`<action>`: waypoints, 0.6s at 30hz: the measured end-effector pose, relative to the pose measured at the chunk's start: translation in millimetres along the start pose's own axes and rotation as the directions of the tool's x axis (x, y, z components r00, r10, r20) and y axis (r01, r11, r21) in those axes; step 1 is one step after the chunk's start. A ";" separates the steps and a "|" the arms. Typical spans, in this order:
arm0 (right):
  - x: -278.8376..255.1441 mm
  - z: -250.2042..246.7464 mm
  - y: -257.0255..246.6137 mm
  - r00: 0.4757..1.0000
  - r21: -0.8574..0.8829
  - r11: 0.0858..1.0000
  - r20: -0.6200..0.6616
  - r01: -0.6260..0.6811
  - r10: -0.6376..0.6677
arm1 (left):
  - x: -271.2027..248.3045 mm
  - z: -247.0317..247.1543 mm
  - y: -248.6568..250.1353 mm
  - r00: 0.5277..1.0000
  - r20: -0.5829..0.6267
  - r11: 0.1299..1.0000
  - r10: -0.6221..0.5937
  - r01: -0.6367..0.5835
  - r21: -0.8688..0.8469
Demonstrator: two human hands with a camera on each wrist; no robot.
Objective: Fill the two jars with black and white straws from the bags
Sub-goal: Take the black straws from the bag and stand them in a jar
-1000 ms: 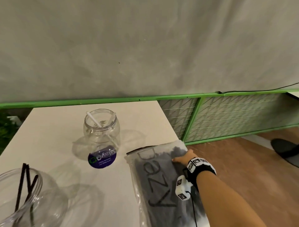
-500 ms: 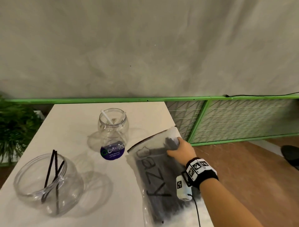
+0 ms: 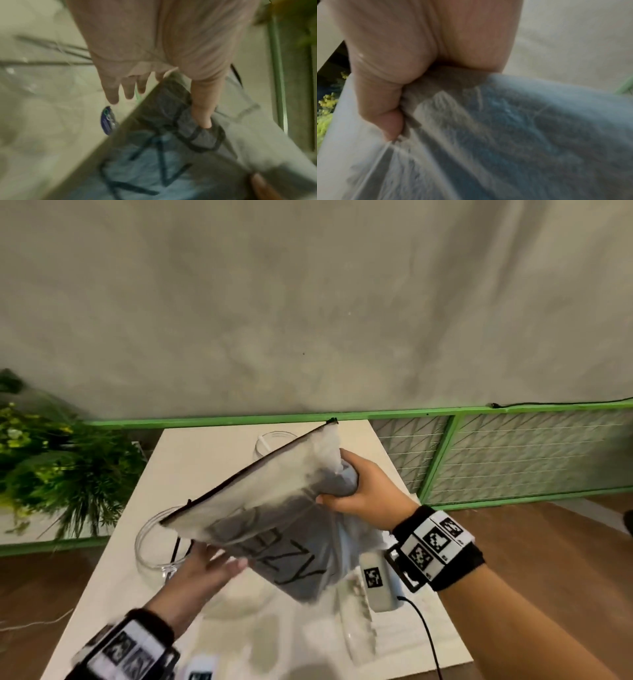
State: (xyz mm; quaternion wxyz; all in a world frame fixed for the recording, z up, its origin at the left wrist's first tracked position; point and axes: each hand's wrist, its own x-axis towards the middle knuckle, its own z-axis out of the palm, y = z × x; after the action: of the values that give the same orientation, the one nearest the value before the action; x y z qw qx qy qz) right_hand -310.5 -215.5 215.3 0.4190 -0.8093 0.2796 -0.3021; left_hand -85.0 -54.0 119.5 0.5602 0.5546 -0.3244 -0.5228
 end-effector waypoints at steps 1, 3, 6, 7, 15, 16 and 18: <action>-0.7 2.8 -2.8 1.000 0.050 0.999 -0.004 0.009 -0.009 | 5.1 1.9 7.1 0.998 -0.027 0.997 0.055 -0.057 -0.059; -4.2 9.9 -3.6 1.000 0.157 0.988 -0.024 0.007 -0.003 | 7.7 1.5 19.5 0.981 -0.119 0.985 0.152 -0.160 -0.060; -11.5 27.6 7.4 0.994 0.278 0.961 -0.103 0.006 0.023 | 1.5 -12.8 23.6 0.941 -0.233 0.968 0.247 -0.247 0.029; -14.1 34.8 16.0 0.991 0.285 0.958 -0.130 -0.003 0.042 | -2.3 -19.6 22.4 0.932 -0.245 0.963 0.268 -0.261 0.060; -35.1 100.6 54.6 0.994 0.213 0.972 -0.029 -0.100 0.109 | -24.5 -62.8 -0.8 0.914 -0.327 0.949 0.242 -0.152 0.277; -35.9 107.6 52.0 0.993 0.237 0.968 -0.071 -0.080 0.099 | -28.2 -66.0 -0.9 0.903 -0.349 0.948 0.250 -0.156 0.276; -34.2 118.0 48.2 0.984 0.254 0.966 -0.158 -0.040 0.082 | -35.4 -69.7 2.3 0.873 -0.400 0.944 0.280 -0.175 0.278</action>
State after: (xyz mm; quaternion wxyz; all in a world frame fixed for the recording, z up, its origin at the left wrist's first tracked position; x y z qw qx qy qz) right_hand -257.4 -155.0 110.7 0.5017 -0.7129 0.2984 -0.3887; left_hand -27.3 -1.2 117.2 0.6070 0.6764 -0.3141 -0.2744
